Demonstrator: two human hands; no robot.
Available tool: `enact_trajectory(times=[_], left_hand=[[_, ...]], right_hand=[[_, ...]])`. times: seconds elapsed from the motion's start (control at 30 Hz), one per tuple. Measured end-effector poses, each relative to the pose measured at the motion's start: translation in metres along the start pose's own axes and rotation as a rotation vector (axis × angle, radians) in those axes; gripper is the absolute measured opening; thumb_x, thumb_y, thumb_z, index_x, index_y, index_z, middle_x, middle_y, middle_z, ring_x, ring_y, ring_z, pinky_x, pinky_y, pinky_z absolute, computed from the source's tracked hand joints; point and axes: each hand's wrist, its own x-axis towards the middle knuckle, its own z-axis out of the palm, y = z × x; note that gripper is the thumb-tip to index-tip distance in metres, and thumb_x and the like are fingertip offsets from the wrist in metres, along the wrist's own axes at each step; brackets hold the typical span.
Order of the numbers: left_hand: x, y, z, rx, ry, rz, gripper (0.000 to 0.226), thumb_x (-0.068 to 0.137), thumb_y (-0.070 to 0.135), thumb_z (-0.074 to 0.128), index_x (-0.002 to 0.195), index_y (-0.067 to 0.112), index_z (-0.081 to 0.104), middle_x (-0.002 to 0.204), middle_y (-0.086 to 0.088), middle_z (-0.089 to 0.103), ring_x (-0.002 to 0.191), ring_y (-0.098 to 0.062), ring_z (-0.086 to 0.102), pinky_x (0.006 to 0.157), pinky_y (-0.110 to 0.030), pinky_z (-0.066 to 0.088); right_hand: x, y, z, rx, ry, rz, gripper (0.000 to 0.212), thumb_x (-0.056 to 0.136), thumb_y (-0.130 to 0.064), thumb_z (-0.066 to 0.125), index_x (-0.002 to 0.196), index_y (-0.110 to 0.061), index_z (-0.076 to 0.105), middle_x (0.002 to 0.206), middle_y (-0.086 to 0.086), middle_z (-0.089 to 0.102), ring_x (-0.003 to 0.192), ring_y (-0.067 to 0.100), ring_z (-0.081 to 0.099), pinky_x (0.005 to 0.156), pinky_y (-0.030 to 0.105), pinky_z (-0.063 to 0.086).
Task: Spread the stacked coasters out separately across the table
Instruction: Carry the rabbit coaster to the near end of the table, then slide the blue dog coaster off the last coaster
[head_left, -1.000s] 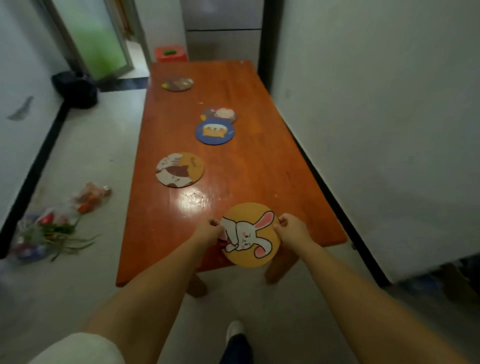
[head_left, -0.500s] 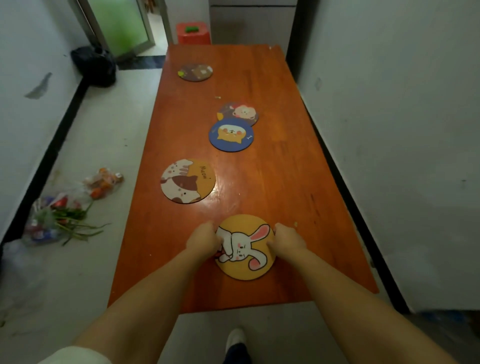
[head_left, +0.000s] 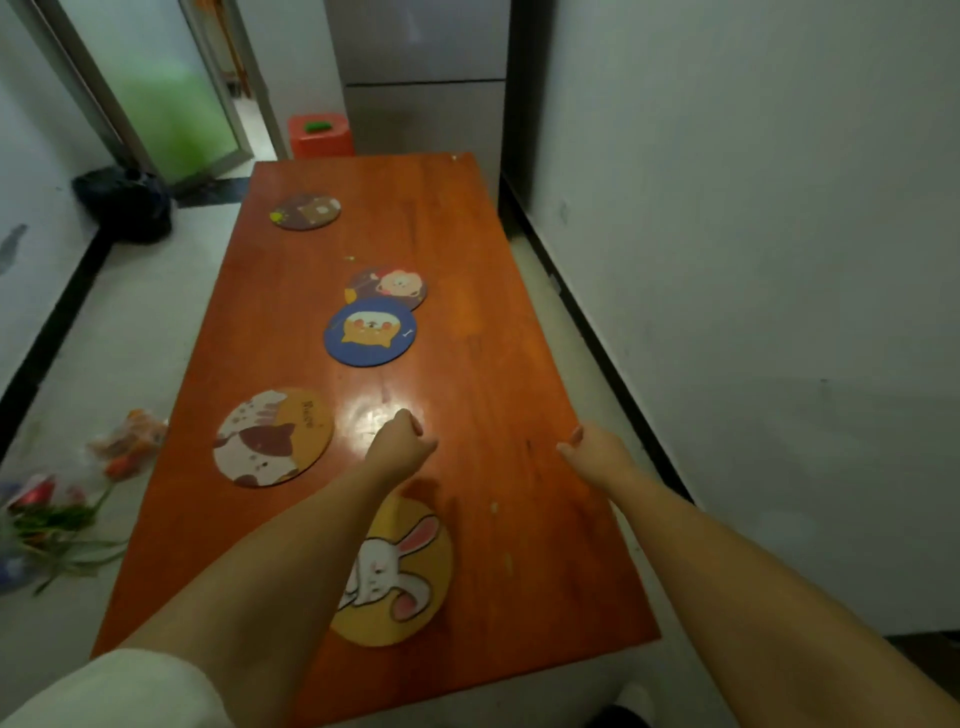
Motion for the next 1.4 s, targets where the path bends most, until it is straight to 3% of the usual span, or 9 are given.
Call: enact_trajectory(times=[0.13,0.23,0.6,0.7,0.83,0.93,1.1,1.23,1.4], left_hand=[[0.017,0.055,0.042,-0.082,0.045,-0.008,0.022,0.091,0.023,0.059,0.096,0.01,0.042,0.084,-0.006,0.05,0.065,-0.019,0.043,0.057,-0.028,0.033],[0.027,0.092,0.079,-0.152,0.122,-0.061,0.021,0.09,0.022,0.058,0.096,0.01,0.043,0.094,-0.01,0.052,0.076,-0.026,0.046,0.065,-0.031,0.036],[0.047,0.184,0.158,-0.39,0.311,-0.271,0.022,0.087,0.025,0.059,0.102,0.013,0.049,0.094,-0.009,0.056,0.082,-0.027,0.054,0.076,-0.034,0.044],[0.056,0.184,0.149,-0.415,0.377,-0.306,0.028,0.088,0.023,0.058,0.111,0.009,0.052,0.098,-0.009,0.055,0.085,-0.029,0.056,0.082,-0.037,0.048],[0.076,0.169,0.131,-0.542,0.492,-0.417,0.017,0.09,0.02,0.057,0.101,0.013,0.045,0.078,-0.004,0.05,0.065,-0.018,0.047,0.07,-0.032,0.042],[0.102,0.153,0.111,-0.59,0.564,-0.49,0.015,0.089,0.016,0.056,0.096,0.011,0.044,0.077,-0.006,0.049,0.069,-0.023,0.047,0.066,-0.032,0.039],[0.152,0.134,0.055,-0.64,0.618,-0.51,0.015,0.089,0.018,0.057,0.096,0.011,0.045,0.08,-0.004,0.048,0.08,-0.026,0.047,0.071,-0.036,0.038],[0.168,0.107,0.025,-0.695,0.638,-0.596,0.009,0.09,0.014,0.053,0.094,0.013,0.045,0.072,-0.003,0.045,0.064,-0.021,0.042,0.069,-0.037,0.037],[0.168,0.064,0.002,-0.728,0.792,-0.79,0.009,0.092,0.014,0.054,0.09,0.012,0.045,0.089,-0.012,0.051,0.082,-0.028,0.048,0.071,-0.037,0.04]], right_hand=[[0.042,0.038,-0.048,0.057,0.002,-0.026,0.024,0.093,-0.029,0.053,0.107,-0.009,0.054,0.115,0.015,0.064,0.102,0.032,0.065,0.08,0.036,0.048],[0.074,0.062,-0.087,0.048,-0.018,-0.107,0.014,0.092,-0.026,0.054,0.093,-0.013,0.05,0.105,0.013,0.062,0.098,0.035,0.066,0.086,0.041,0.052],[0.172,0.094,-0.19,-0.083,-0.173,-0.292,0.014,0.092,-0.025,0.054,0.096,-0.012,0.052,0.102,0.013,0.062,0.099,0.034,0.066,0.085,0.043,0.054],[0.187,0.072,-0.185,-0.112,-0.218,-0.358,0.02,0.093,-0.026,0.054,0.098,-0.007,0.057,0.102,0.018,0.065,0.097,0.036,0.068,0.079,0.04,0.054],[0.201,0.026,-0.166,-0.185,-0.268,-0.496,0.027,0.092,-0.029,0.056,0.107,-0.006,0.059,0.108,0.015,0.066,0.098,0.033,0.067,0.089,0.047,0.055],[0.22,-0.015,-0.154,-0.207,-0.306,-0.569,0.027,0.091,-0.027,0.058,0.105,-0.003,0.061,0.107,0.017,0.068,0.096,0.035,0.068,0.081,0.039,0.053],[0.267,-0.094,-0.135,-0.261,-0.331,-0.656,0.013,0.09,-0.023,0.057,0.08,-0.016,0.055,0.107,0.021,0.07,0.097,0.038,0.068,0.078,0.035,0.05],[0.289,-0.152,-0.101,-0.315,-0.392,-0.665,0.024,0.092,-0.019,0.056,0.108,-0.002,0.061,0.112,0.023,0.069,0.103,0.039,0.066,0.086,0.042,0.053],[0.294,-0.211,-0.051,-0.336,-0.516,-0.731,0.016,0.093,-0.014,0.051,0.096,-0.001,0.059,0.104,0.026,0.071,0.096,0.037,0.067,0.084,0.044,0.053]])
